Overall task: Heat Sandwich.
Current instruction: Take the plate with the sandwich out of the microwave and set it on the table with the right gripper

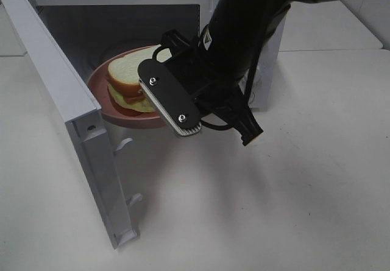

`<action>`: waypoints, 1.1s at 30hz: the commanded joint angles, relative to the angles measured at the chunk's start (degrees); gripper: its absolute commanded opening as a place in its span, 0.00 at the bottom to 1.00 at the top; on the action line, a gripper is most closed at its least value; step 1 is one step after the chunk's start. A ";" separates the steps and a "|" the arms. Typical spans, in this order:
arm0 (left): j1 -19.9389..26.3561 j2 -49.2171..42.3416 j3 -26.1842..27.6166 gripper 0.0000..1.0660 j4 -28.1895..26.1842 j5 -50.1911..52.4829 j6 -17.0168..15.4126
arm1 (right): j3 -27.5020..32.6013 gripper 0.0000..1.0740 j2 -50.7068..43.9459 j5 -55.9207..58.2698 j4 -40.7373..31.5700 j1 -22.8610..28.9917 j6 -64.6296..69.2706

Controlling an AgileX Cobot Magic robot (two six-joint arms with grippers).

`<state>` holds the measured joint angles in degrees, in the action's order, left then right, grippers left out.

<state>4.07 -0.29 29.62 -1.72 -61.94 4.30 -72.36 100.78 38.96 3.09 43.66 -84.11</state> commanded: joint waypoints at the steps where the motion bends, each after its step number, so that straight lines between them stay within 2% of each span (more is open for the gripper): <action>1: 0.17 -0.40 -0.06 0.63 -0.34 0.74 -0.52 | 4.30 0.00 -4.53 -4.18 3.04 1.03 5.33; 20: 0.17 -0.40 -0.06 0.63 -0.34 0.74 -0.52 | 23.26 0.00 -21.20 -6.47 3.55 5.21 10.54; 33: 0.17 -0.40 -0.06 0.63 -0.34 0.74 -0.52 | 29.74 0.00 -29.39 -5.73 4.81 5.21 23.55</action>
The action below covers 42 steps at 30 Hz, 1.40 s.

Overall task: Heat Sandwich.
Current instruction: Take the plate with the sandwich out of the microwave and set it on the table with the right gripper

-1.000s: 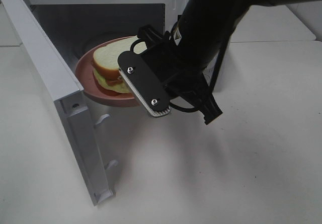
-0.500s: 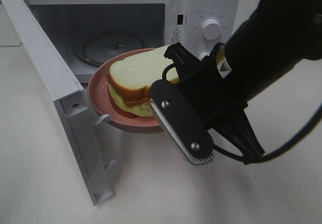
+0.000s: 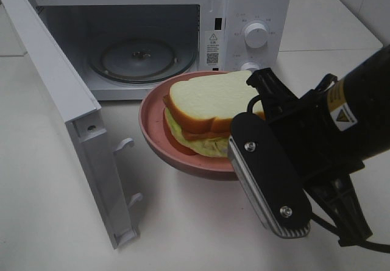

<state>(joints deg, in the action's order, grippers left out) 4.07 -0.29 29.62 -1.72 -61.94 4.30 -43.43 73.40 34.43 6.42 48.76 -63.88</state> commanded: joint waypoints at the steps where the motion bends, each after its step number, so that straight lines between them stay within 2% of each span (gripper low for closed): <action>1: 0.17 -0.40 -0.06 0.63 -0.34 0.74 -0.52 | 1.09 0.00 -2.41 -0.86 1.89 0.11 4.64; 10: 0.17 -0.40 -0.06 0.63 -0.34 0.74 -0.52 | 1.55 0.00 -3.95 4.93 8.65 0.11 25.84; 30: 0.17 -0.40 -0.06 0.63 -0.34 0.74 -0.52 | 0.92 0.00 -3.38 9.91 14.04 -0.06 63.88; 33: 0.17 -0.40 -0.06 0.63 -0.34 0.74 -0.52 | -0.97 0.00 -0.57 13.87 15.93 -0.06 72.14; 38: 0.17 -0.40 -0.06 0.63 -0.34 0.74 -0.52 | -4.18 0.00 3.67 18.45 17.70 -1.49 77.58; 42: 0.17 -0.40 -0.06 0.63 -0.34 0.74 -0.52 | -7.33 0.00 8.25 19.65 18.11 -4.76 81.13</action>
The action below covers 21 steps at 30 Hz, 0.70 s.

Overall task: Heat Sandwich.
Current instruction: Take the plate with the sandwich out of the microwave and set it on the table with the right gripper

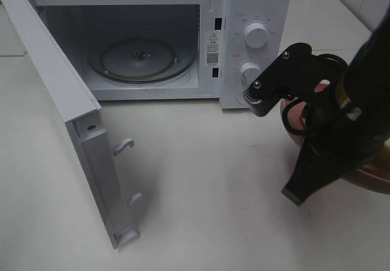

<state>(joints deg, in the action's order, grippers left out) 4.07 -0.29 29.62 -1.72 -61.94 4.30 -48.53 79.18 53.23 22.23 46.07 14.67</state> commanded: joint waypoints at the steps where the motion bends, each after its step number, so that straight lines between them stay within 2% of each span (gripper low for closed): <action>1: 0.17 -0.40 -0.06 0.63 -0.34 0.74 -0.52 | -2.86 0.00 3.27 0.74 2.29 -2.86 2.64; 8: 0.17 -0.40 -0.06 0.63 -0.34 0.74 -0.52 | -9.00 0.00 8.37 1.03 2.29 -12.09 5.44; 9: 0.17 -0.40 -0.06 0.63 -0.34 0.74 -0.52 | -9.00 0.00 8.37 1.03 2.29 -12.09 5.44; 11: 0.17 -0.40 -0.06 0.63 -0.34 0.74 -0.52 | -10.66 0.00 9.34 1.60 2.29 -15.93 6.59; 14: 0.17 -0.40 -0.06 0.63 -0.34 0.74 -0.52 | -11.00 0.00 9.51 1.72 2.29 -18.68 6.65; 17: 0.17 -0.40 -0.06 0.63 -0.34 0.74 -0.52 | -11.00 0.00 9.51 1.15 2.06 -25.27 7.10; 18: 0.17 -0.40 -0.06 0.63 -0.34 0.74 -0.52 | -11.00 0.00 9.51 1.15 2.06 -25.27 7.10; 21: 0.17 -0.40 -0.06 0.63 -0.34 0.74 -0.52 | -11.00 0.00 9.51 -0.74 0.74 -30.31 7.16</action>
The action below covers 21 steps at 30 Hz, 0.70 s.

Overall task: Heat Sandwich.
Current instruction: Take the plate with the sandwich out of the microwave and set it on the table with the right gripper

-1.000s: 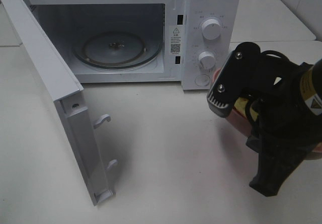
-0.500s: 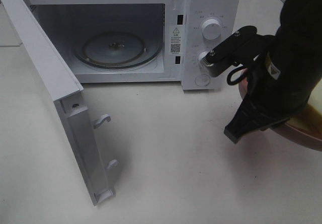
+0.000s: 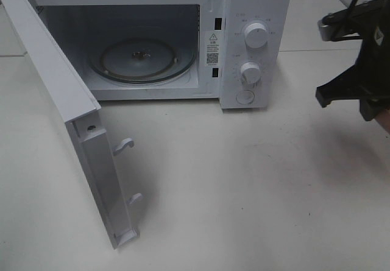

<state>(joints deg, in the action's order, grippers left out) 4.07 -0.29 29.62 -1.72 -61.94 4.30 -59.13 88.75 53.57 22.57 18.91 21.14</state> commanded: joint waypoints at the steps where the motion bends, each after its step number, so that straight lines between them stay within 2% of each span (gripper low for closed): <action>1: 0.17 -0.40 -0.06 0.63 -0.34 0.74 -0.52 | -0.40 0.00 -0.06 -1.09 0.40 -3.15 0.69; 4: 0.17 -0.40 -0.06 0.63 -0.34 0.74 -0.52 | -0.34 0.01 0.40 -1.55 0.00 -7.62 0.80; 9: 0.17 -0.40 -0.06 0.63 -0.34 0.74 -0.52 | -0.34 0.01 3.38 -1.83 -1.78 -11.06 0.80; 15: 0.17 -0.40 -0.06 0.63 -0.34 0.74 -0.52 | 0.40 0.01 7.51 -5.10 -2.86 -12.20 0.80; 21: 0.17 -0.40 -0.06 0.63 -0.34 0.74 -0.52 | 3.44 0.02 13.12 -14.15 -2.98 -12.20 0.86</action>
<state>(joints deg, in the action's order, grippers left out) 4.07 -0.29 29.62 -1.72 -61.94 4.30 -56.26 100.96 41.42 18.74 6.93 22.06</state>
